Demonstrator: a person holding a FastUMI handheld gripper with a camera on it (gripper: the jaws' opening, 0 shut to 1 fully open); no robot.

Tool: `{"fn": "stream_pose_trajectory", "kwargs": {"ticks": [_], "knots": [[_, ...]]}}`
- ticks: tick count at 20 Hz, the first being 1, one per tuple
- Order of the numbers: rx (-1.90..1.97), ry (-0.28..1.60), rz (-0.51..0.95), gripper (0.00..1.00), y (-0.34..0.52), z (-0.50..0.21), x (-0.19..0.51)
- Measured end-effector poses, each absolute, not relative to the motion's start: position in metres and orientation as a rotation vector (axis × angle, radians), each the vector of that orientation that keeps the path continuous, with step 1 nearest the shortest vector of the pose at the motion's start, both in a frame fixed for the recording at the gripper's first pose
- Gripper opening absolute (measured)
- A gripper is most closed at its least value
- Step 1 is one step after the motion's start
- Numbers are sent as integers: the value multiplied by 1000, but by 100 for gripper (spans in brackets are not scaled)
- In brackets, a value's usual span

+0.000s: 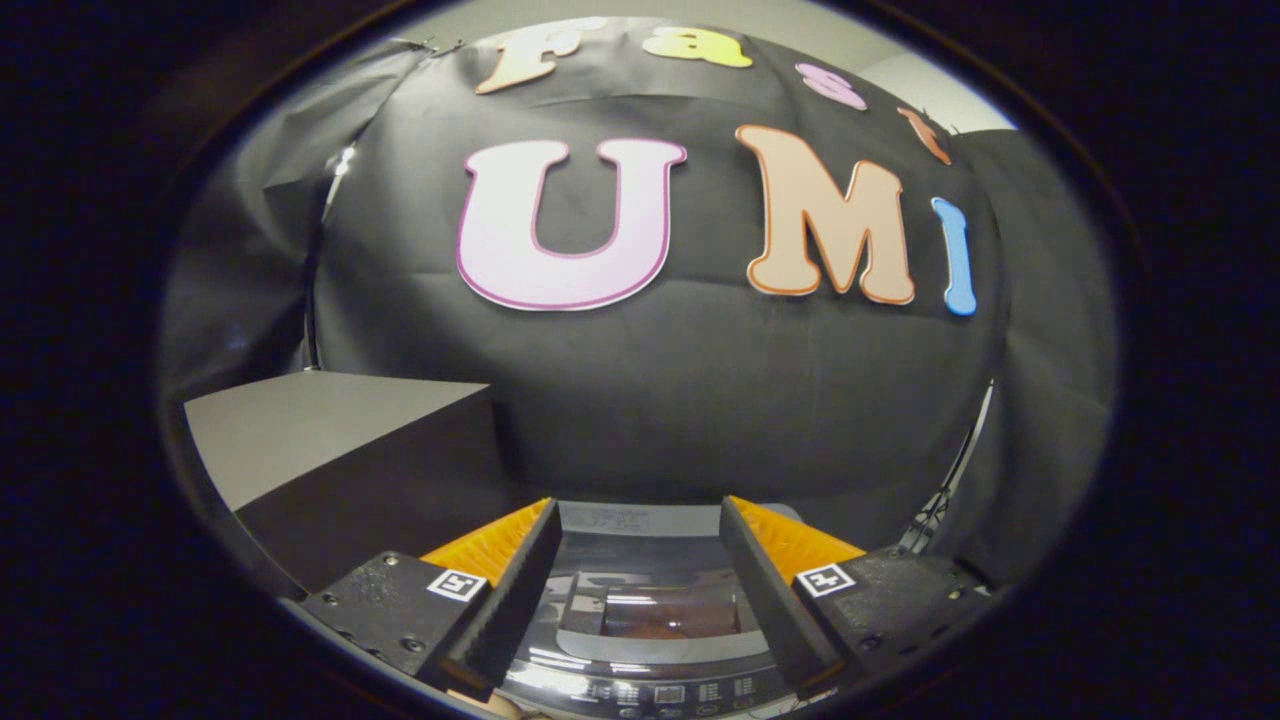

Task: Put the clothes into the washing machine and then close the washing machine lid.

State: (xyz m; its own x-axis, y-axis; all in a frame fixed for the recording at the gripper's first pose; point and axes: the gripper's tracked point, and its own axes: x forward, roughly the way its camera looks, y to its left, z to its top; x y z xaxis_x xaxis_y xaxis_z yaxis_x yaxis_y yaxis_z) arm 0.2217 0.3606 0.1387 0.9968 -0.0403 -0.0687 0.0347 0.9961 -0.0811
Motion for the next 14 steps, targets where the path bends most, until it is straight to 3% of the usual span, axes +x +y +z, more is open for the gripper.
{"fn": "stream_pose_trajectory", "kwargs": {"ticks": [6,14], "knots": [[-80,0,-77,97,311,124,163],[-16,-43,-24,97,270,85,82]]}}
